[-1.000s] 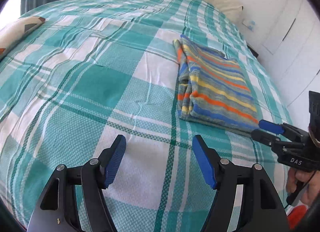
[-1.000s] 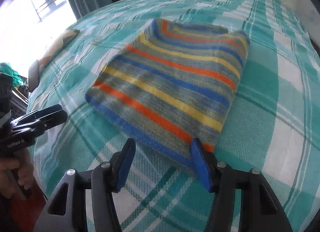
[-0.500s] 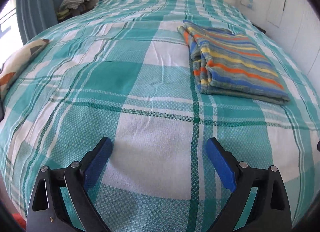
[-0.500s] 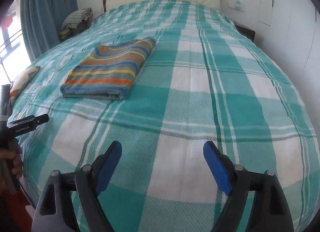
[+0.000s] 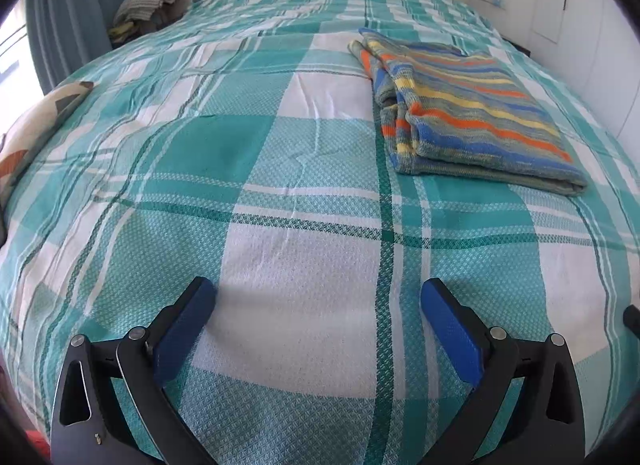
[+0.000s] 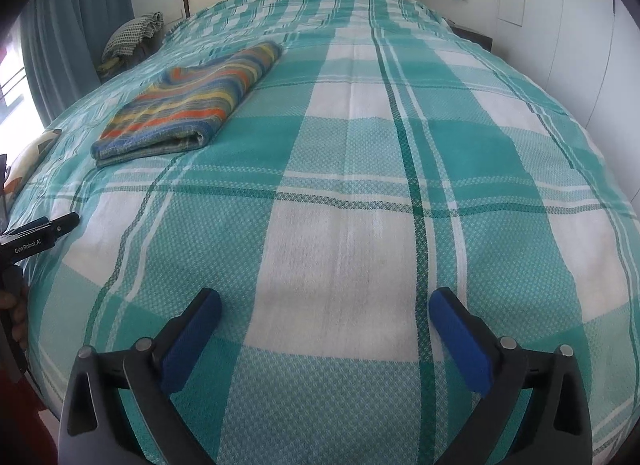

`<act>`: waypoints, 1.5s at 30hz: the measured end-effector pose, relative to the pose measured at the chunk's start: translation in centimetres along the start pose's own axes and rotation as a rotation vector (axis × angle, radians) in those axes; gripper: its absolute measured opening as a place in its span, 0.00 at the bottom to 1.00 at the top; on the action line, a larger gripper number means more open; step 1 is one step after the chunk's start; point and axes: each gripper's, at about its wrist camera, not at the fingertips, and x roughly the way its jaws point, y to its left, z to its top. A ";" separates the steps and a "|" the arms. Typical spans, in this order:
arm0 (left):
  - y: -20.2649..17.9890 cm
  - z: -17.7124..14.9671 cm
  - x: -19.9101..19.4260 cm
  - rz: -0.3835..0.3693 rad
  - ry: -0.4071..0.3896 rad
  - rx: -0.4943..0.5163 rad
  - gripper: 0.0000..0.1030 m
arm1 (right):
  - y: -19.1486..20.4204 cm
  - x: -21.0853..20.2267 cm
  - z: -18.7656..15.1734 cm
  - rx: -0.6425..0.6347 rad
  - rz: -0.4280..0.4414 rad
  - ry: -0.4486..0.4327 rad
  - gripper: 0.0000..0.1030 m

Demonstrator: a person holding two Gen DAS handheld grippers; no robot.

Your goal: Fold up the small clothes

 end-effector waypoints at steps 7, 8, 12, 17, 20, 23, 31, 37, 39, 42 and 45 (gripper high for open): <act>0.8 8.3 -1.9 -0.294 -0.061 -0.151 0.93 | -1.4 -0.9 3.3 0.135 0.129 0.019 0.99; 0.1 10.0 -0.9 -0.328 -0.041 -0.128 0.93 | -1.5 -0.6 4.6 0.154 0.154 0.007 0.99; -2.4 15.3 5.5 -0.254 0.056 -0.026 0.93 | -0.6 2.8 11.9 0.182 0.305 -0.017 0.98; -2.8 16.5 10.4 -0.204 0.152 0.016 0.93 | 1.5 10.0 20.1 0.184 0.429 0.035 0.89; -3.5 16.2 11.1 -0.242 0.166 0.030 0.64 | 3.1 14.4 21.8 0.212 0.529 0.123 0.81; -4.3 16.2 11.3 -0.293 0.188 -0.002 0.20 | 6.2 17.5 21.4 0.178 0.550 0.210 0.35; -4.6 19.2 3.2 -0.365 0.014 0.010 0.13 | 9.7 8.9 23.7 0.000 0.417 -0.016 0.23; -6.3 17.5 5.5 -0.291 0.195 0.027 0.42 | 6.1 7.2 25.0 0.111 0.396 0.029 0.38; -5.3 14.2 5.4 -0.212 0.214 0.060 0.42 | 4.4 9.3 22.6 0.132 0.293 0.173 0.69; -4.0 10.1 1.9 -0.147 0.150 0.102 0.62 | 1.1 7.6 18.1 0.086 0.203 0.191 0.72; -3.9 7.6 -3.0 -0.054 0.037 0.148 0.87 | -0.5 4.2 14.8 0.020 0.139 0.168 0.82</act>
